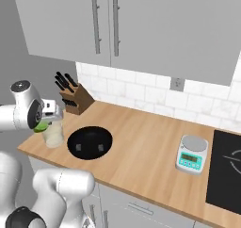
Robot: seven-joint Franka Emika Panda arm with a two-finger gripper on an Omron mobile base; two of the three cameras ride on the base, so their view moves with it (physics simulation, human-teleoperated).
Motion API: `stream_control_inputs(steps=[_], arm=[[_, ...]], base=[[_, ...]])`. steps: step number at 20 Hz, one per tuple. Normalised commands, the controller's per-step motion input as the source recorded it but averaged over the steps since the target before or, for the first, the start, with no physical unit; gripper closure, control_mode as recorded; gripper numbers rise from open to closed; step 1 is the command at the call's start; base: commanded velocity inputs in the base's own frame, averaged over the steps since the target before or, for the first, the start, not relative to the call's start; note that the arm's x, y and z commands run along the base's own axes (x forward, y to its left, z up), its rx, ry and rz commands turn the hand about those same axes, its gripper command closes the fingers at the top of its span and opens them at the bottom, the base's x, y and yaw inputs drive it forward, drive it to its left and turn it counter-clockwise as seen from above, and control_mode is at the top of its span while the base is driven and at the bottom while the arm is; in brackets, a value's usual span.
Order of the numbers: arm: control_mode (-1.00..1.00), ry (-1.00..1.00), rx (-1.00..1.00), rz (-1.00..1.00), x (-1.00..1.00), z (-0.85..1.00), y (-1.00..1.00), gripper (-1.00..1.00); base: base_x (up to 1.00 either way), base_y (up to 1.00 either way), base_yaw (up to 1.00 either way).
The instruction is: Grab a lemon wedge from the fridge and one ice cube from the ice bowl, and put them in the glass of lemonade.
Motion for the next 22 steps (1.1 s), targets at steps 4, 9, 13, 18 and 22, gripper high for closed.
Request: stream_control_inputs(steps=[4,9,13,18,22], arm=[[-1.0,0.07,0.0,0.0,0.52,0.0,0.08,1.0],[-1.0,0.14,0.0,0.0,0.56,0.0,0.0,1.0],[-1.0,0.11,0.0,0.0,0.45,-0.26,0.01,1.0],[-1.0,0.08,0.0,0.0,0.19,-0.2,0.04,1.0],[-1.0,0.0,0.0,0.0,0.03,0.03,0.18,1.0]], base=[[0.0,0.0,0.0],[0.0,0.0,0.0],[0.0,0.0,0.0],[0.0,0.0,0.0],[0.0,0.0,0.0]])
